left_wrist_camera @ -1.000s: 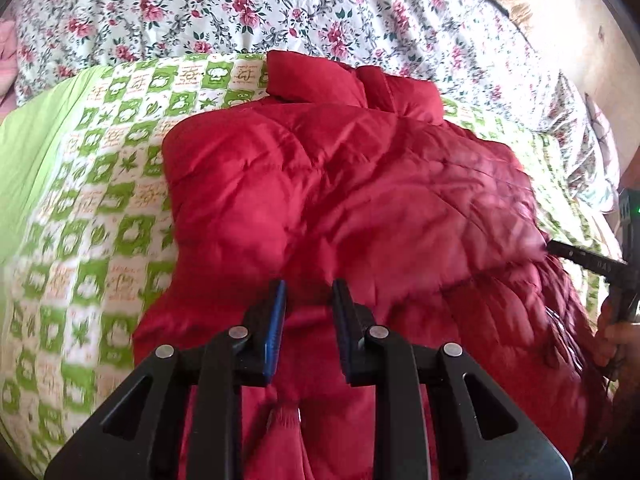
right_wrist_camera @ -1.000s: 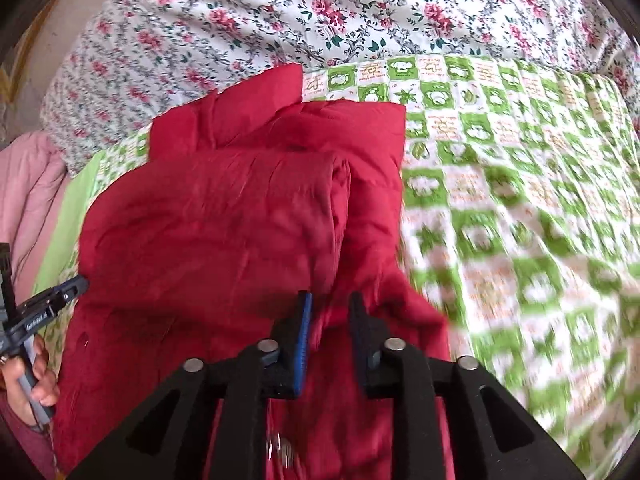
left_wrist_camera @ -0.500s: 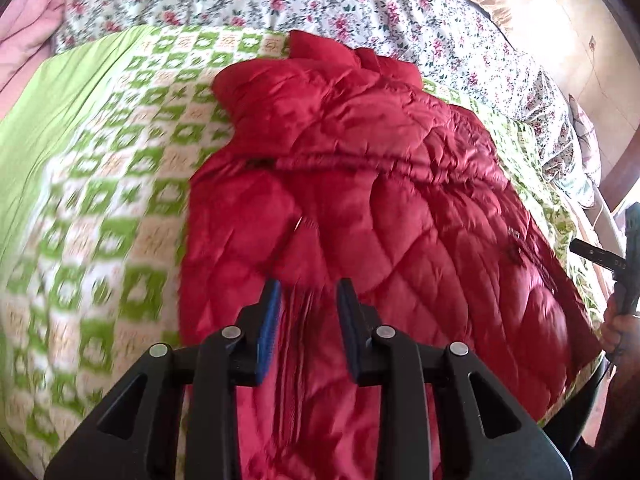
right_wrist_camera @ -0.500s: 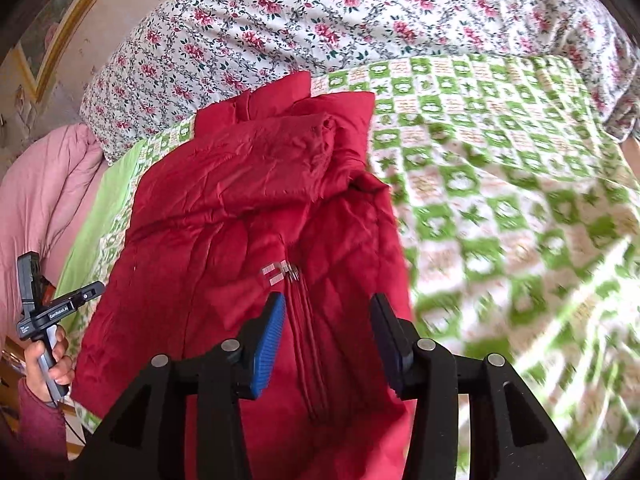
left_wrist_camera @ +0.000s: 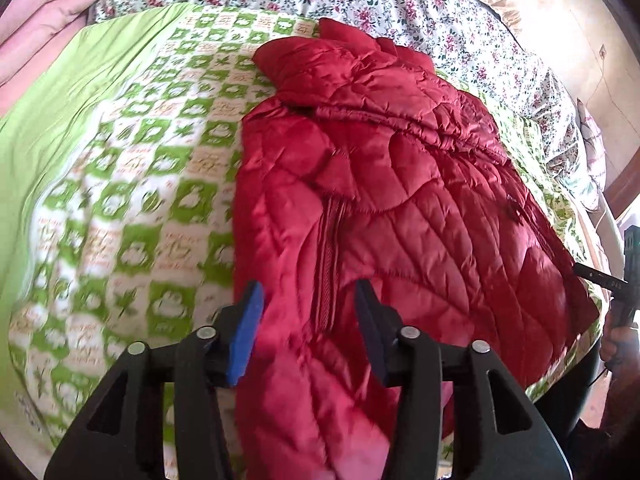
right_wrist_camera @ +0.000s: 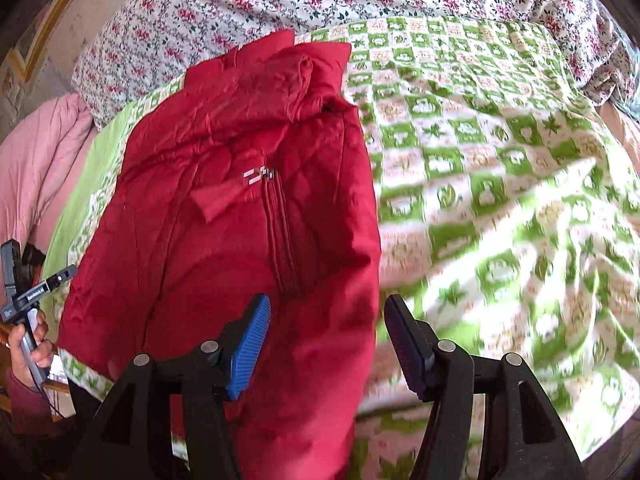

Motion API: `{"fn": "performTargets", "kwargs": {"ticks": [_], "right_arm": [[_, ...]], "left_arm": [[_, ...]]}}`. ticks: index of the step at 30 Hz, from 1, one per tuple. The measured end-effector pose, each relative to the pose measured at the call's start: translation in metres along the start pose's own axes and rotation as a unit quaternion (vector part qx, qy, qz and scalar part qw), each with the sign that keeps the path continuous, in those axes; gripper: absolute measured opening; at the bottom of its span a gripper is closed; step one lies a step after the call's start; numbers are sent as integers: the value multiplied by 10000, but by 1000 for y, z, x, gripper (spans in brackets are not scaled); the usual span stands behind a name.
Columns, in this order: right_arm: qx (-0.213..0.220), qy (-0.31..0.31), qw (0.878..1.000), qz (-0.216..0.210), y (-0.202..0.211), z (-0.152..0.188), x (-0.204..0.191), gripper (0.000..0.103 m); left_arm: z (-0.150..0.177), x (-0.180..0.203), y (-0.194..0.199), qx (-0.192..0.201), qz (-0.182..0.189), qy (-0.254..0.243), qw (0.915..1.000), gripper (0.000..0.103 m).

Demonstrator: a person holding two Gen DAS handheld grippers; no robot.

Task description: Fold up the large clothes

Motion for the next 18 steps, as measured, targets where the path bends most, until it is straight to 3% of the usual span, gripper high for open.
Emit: {"fn": "performTargets", "kwargs": {"ticks": [7, 12, 18], "right_arm": [[-130, 91, 9995, -267, 4, 18, -8, 61], [-212, 129, 9985, -481, 3, 30, -14, 58], [-265, 227, 9977, -577, 3, 35, -16, 50]], "left_arm": [[25, -12, 3, -181, -150, 175, 9996, 52], [38, -17, -2, -378, 125, 379, 9985, 52], [48, -4, -14, -567, 206, 126, 9981, 52]]}}
Point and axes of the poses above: each gripper's, at about its wrist camera, not at the fingertips, and y roughly against the way its jaws point, x to its right, z to its underside, the point moved 2 cm from there along -y, roughly the way its jaws point, and after that the axes turned 8 degrees about z, right-handed, at the moved point
